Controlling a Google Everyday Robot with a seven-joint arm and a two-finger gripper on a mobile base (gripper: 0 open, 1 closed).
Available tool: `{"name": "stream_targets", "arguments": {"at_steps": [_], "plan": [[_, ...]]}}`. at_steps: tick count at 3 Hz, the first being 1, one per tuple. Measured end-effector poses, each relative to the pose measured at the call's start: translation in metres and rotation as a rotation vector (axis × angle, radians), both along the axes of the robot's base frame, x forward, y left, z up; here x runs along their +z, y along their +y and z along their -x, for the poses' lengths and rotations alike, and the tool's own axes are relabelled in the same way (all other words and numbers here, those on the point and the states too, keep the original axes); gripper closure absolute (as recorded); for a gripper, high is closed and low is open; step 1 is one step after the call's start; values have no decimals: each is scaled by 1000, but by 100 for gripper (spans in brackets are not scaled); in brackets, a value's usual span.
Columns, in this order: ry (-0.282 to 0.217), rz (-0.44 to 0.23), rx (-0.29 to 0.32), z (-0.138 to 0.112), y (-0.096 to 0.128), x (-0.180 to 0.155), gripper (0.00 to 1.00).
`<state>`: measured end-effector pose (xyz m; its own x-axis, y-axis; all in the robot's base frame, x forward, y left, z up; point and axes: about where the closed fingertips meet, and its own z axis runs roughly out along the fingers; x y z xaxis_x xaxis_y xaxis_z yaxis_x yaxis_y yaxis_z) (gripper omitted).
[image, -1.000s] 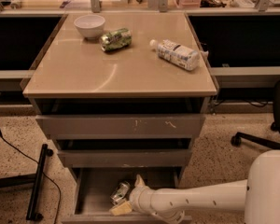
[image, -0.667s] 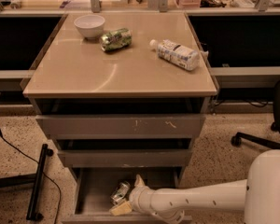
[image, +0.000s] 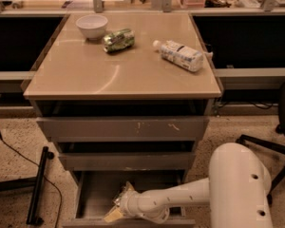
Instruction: Pick 7up can from bottom drawer and place on counter
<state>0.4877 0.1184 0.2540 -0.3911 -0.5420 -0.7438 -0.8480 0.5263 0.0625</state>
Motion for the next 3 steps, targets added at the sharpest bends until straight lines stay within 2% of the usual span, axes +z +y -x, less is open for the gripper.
{"name": "stream_targets", "arguments": {"at_steps": [2,3], "plan": [[-16,-4,25,0,7,2,0],[-39,11,18,-16,5,-11,0]]}}
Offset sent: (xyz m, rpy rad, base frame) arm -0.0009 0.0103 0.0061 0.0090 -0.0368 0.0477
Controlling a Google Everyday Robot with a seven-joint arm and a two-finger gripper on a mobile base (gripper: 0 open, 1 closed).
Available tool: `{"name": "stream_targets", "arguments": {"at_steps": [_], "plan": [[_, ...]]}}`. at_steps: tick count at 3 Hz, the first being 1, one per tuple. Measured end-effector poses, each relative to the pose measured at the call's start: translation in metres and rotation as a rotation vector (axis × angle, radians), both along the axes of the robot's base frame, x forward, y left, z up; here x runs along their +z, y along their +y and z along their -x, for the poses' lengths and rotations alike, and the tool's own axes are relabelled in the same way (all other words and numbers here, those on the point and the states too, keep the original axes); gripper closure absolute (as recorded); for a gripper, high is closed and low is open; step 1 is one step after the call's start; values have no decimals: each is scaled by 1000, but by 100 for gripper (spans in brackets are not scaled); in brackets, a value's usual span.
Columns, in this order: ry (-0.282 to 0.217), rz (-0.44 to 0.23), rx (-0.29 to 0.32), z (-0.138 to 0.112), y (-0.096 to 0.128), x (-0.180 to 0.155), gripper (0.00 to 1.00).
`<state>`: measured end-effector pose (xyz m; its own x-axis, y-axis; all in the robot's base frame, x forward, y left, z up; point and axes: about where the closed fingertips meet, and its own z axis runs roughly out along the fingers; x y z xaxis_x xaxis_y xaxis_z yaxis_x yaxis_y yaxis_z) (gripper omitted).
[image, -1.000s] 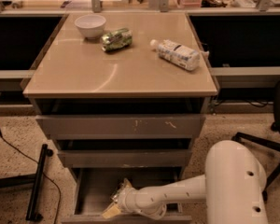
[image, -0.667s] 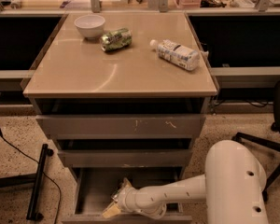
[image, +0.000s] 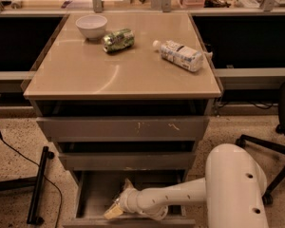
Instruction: Pick 7up can from bottom drawer and place on counter
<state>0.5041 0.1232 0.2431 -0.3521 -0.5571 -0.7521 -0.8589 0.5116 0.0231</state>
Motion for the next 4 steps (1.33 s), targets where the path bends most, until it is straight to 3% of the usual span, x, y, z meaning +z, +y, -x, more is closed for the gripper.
{"name": "stream_targets", "arguments": {"at_steps": [2,4], "plan": [[-2,45,-30,-30,-15,-38,0],[54,77,-39,-34,-18,-79,0]]}}
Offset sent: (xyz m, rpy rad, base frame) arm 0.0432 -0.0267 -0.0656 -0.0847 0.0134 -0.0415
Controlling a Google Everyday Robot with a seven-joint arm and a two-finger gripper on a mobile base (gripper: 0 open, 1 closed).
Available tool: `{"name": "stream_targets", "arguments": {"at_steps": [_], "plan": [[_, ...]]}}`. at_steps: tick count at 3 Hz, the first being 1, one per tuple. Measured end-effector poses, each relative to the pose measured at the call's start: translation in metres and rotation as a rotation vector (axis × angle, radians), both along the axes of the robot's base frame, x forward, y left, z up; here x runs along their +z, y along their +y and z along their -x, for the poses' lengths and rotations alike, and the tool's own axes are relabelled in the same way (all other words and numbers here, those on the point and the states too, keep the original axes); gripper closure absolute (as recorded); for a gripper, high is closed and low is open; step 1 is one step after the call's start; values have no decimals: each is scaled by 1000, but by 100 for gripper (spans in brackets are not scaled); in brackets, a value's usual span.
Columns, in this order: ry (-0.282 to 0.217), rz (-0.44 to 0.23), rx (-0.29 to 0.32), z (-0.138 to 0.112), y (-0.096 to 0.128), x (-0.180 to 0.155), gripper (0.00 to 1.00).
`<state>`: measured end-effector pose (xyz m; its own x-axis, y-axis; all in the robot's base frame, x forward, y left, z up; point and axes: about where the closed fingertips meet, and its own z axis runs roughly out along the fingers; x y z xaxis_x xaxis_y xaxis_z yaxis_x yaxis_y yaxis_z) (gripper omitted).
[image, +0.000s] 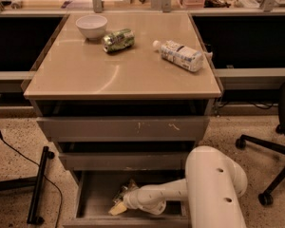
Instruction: Pick 7up can from bottom drawer and place on counter
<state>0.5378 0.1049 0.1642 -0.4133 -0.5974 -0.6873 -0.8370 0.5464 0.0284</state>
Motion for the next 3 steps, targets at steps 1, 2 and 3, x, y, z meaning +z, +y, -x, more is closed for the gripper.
{"name": "stream_targets", "arguments": {"at_steps": [1,2,3], "plan": [[11,10,-9,-6,4,-15,0],[24,18,-11,-14,10,-30,0],[22,18,-11,-16,10,-30,18]]}}
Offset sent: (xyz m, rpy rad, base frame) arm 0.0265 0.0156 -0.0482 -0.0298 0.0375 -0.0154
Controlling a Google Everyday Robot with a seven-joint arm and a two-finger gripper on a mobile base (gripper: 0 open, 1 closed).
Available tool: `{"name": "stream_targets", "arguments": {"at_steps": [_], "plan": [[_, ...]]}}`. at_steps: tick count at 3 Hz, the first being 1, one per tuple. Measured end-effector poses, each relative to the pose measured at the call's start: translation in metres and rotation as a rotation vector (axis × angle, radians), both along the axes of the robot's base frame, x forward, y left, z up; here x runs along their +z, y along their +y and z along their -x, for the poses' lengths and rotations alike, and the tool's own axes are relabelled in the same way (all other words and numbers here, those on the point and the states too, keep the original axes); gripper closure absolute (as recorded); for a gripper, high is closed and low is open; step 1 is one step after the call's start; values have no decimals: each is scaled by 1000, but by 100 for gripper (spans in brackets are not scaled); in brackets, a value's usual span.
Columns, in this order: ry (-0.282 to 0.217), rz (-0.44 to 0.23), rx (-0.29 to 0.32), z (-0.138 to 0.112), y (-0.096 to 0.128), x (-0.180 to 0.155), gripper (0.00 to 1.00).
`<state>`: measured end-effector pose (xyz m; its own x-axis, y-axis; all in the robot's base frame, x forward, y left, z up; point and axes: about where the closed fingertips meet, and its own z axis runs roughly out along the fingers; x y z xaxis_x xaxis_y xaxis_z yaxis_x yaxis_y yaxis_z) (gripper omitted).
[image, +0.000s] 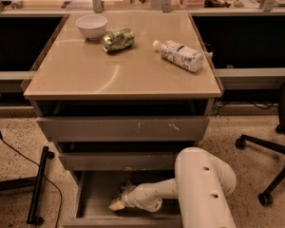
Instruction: Pick 7up can from bottom drawer and place on counter
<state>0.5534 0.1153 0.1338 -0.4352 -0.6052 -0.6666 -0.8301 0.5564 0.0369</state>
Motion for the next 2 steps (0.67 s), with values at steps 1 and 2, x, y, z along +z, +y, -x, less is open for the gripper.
{"name": "stream_targets", "arguments": {"at_steps": [1,2], "plan": [[0,0,0,0,0,0,41],[0,0,0,0,0,0,64]]}}
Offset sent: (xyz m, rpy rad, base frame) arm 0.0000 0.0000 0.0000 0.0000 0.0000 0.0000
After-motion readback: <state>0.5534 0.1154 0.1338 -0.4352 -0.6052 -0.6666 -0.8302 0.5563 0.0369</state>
